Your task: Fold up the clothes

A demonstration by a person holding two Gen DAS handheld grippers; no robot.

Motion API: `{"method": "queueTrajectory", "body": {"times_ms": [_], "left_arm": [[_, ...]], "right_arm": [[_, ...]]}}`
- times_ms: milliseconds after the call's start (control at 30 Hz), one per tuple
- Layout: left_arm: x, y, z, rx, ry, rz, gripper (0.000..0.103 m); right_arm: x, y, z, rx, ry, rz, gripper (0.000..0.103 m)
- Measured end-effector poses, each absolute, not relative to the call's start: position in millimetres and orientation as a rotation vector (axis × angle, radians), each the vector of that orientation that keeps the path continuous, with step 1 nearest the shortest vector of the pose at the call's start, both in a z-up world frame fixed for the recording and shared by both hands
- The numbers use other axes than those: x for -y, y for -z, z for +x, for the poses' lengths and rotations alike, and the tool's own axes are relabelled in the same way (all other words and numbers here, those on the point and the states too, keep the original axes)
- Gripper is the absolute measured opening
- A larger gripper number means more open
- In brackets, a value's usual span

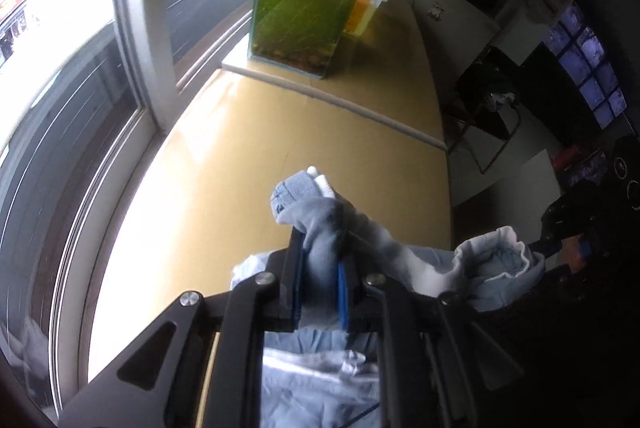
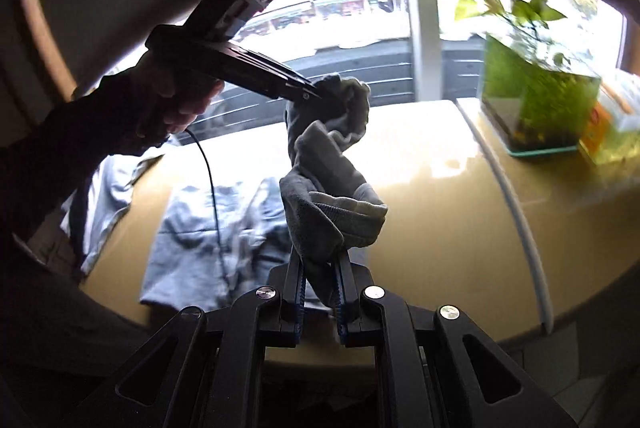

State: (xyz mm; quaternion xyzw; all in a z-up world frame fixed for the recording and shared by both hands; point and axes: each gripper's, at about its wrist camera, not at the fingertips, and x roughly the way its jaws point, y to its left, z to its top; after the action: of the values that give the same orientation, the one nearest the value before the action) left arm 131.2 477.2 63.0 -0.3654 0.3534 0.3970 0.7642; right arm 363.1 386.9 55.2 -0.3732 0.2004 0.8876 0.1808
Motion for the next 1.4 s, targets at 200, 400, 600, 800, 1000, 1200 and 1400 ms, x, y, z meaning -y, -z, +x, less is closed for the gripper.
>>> {"method": "queueTrajectory", "body": {"times_ms": [200,400,600,800,1000,1200,1400], "left_arm": [[-403.8,-63.5,86.9,-0.644,-0.879,-0.860,0.013],[-382.1,-76.7,58.5,-0.554,-0.892,-0.925,0.013],[-353.1,-45.4,22.3,-0.554,-0.900,-1.049,0.015],[-305.6,17.1,-28.8,-0.413,-0.962,-1.272,0.051],[-261.4,10.0,-58.4,-0.291,-1.131,-1.189,0.077],[-236.1,-33.3,-63.2,-0.197,-1.226,-1.039,0.075],[-248.7,-67.3,-6.6,-0.277,-1.109,-0.889,0.079]], "right_arm": [[-302.1,-56.0,312.1,-0.469,-2.596,-1.122,0.014],[-260.1,-58.3,275.9,-0.422,-2.628,-1.114,0.014],[-233.1,-49.8,252.3,-0.326,-2.666,-1.191,0.014],[-202.3,-13.6,229.5,-0.204,-2.682,-1.410,0.014],[-181.7,4.3,224.2,-0.362,-2.804,-1.585,0.040],[-216.2,-37.6,246.7,-0.496,-2.916,-1.397,0.047],[-244.8,-30.3,235.9,-0.296,-2.725,-1.355,0.057]]}}
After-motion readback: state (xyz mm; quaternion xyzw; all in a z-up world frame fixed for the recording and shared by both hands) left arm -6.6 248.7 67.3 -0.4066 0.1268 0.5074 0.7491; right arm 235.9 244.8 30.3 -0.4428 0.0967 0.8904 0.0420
